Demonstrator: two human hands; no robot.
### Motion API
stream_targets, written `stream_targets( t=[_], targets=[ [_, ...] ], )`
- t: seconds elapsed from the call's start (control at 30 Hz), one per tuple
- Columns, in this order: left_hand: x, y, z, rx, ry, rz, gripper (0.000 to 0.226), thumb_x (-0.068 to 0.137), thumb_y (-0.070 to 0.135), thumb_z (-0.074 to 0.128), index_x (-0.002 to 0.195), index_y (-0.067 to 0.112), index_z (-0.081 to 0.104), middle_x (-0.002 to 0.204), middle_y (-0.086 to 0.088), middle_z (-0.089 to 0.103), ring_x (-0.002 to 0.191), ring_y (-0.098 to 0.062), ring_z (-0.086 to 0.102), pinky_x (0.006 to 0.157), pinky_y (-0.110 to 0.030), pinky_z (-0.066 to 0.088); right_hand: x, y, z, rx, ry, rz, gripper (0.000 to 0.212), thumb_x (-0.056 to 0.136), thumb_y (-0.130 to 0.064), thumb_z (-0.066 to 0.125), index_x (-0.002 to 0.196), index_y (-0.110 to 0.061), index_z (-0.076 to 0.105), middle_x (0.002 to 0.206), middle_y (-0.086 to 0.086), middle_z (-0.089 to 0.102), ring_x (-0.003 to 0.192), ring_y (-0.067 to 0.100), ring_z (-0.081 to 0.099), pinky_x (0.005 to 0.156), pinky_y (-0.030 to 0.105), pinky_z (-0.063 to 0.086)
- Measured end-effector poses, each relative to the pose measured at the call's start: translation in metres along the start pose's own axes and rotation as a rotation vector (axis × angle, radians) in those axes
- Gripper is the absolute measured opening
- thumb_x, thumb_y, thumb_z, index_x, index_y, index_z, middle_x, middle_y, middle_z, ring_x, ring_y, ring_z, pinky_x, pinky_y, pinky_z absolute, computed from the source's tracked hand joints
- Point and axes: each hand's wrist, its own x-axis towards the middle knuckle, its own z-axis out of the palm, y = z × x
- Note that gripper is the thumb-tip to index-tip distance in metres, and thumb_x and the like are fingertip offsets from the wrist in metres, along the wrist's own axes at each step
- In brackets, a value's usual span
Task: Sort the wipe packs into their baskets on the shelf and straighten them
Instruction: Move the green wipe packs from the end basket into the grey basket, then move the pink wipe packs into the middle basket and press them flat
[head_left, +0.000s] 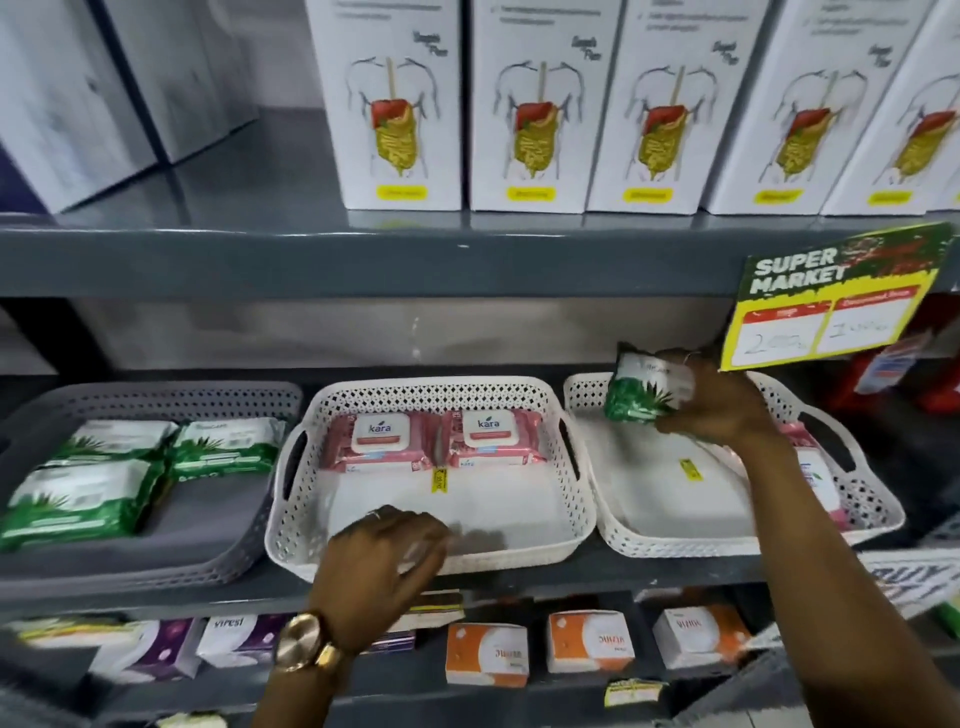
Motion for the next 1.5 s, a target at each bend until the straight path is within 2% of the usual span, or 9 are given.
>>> stream_targets(
  t=[0.17,0.23,0.4,0.53,0.7,0.9,1.03,1.17,1.5],
  targets=[
    [-0.036,-0.063,-0.049,0.075,0.069,-0.198,0.032,0.084,0.039,0.043,0.088,0.021,0.069,0.086,-0.002,0.072,0.071,-0.023,0.066,0.064,-0.035,0.055,-0.007,-0.086,0.017,-0.073,0.167,-0.238,0.088,0.049,-0.037,0.09,0.128,-0.019,0.055,0.114,0.018,0.059,0.106,0.039,0.054,0.088,0.041,0.047],
    [-0.056,-0.091,-0.063,0.161,0.071,-0.249,0.037,0.084,0.04,0.042,0.094,0.016,0.069,0.095,-0.007,0.072,0.078,-0.029,0.066,0.067,-0.038,0.053,-0.013,-0.136,0.037,0.069,0.166,-0.357,0.088,0.044,-0.038,0.092,0.124,-0.021,0.059,0.106,0.016,0.064,0.097,0.038,0.059,0.083,0.043,0.052],
    [-0.104,-0.144,-0.086,0.181,0.116,-0.498,0.054,0.083,0.06,0.04,0.112,0.019,0.061,0.11,-0.008,0.065,0.094,-0.032,0.061,0.077,-0.041,0.051,-0.034,-0.271,0.106,0.332,-0.066,-0.575,0.084,0.043,-0.039,0.091,0.121,-0.025,0.062,0.111,0.009,0.07,0.1,0.028,0.064,0.091,0.043,0.052],
    [-0.128,-0.173,-0.096,0.243,0.1,-0.453,0.05,0.09,0.059,0.035,0.091,0.021,0.067,0.09,-0.002,0.07,0.09,-0.028,0.06,0.095,-0.039,0.042,-0.055,-0.365,0.162,0.312,-0.213,-0.603,0.085,0.043,-0.039,0.089,0.123,-0.026,0.06,0.118,0.008,0.066,0.108,0.028,0.06,0.093,0.034,0.049],
    [-0.13,-0.184,-0.093,0.262,0.076,-0.409,0.036,0.092,0.053,0.041,0.09,0.023,0.061,0.086,0.003,0.064,0.088,-0.023,0.056,0.096,-0.033,0.034,-0.071,-0.428,0.216,0.11,-0.326,-0.573,0.091,0.053,-0.046,0.085,0.133,-0.027,0.049,0.14,0.007,0.052,0.128,0.028,0.048,0.106,0.038,0.039],
    [-0.128,-0.181,-0.092,0.239,-0.009,-0.402,0.043,0.091,0.062,0.031,0.102,0.029,0.055,0.101,0.006,0.061,0.102,-0.021,0.051,0.103,-0.04,0.031,-0.086,-0.42,0.251,-0.136,-0.245,-0.563,0.077,0.063,-0.05,0.079,0.128,-0.016,0.054,0.136,0.01,0.048,0.128,0.032,0.043,0.107,0.047,0.037],
    [-0.104,-0.159,-0.086,0.218,-0.037,-0.348,0.06,0.088,0.069,0.023,0.121,0.026,0.049,0.124,0.003,0.055,0.124,-0.022,0.041,0.11,-0.041,0.028,-0.081,-0.407,0.234,0.03,-0.222,-0.525,0.073,0.066,-0.047,0.078,0.128,-0.016,0.054,0.136,0.008,0.049,0.128,0.03,0.043,0.106,0.04,0.04],
    [-0.072,-0.124,-0.072,0.202,-0.059,-0.232,0.06,0.091,0.065,0.03,0.126,0.02,0.046,0.124,-0.005,0.057,0.12,-0.028,0.046,0.104,-0.041,0.037,-0.073,-0.372,0.204,0.255,-0.122,-0.468,0.048,0.071,-0.035,0.077,0.114,-0.02,0.065,0.123,0.006,0.063,0.117,0.027,0.053,0.097,0.031,0.043],
    [-0.01,-0.023,0.006,0.12,-0.262,0.042,0.054,0.091,0.058,0.037,0.13,0.022,0.047,0.137,-0.005,0.051,0.132,-0.027,0.038,0.113,-0.043,0.025,-0.059,-0.184,0.114,0.438,0.157,-0.103,0.029,0.074,-0.022,0.077,0.102,-0.015,0.072,0.11,0.009,0.072,0.105,0.027,0.065,0.093,0.04,0.053]
  ],
)
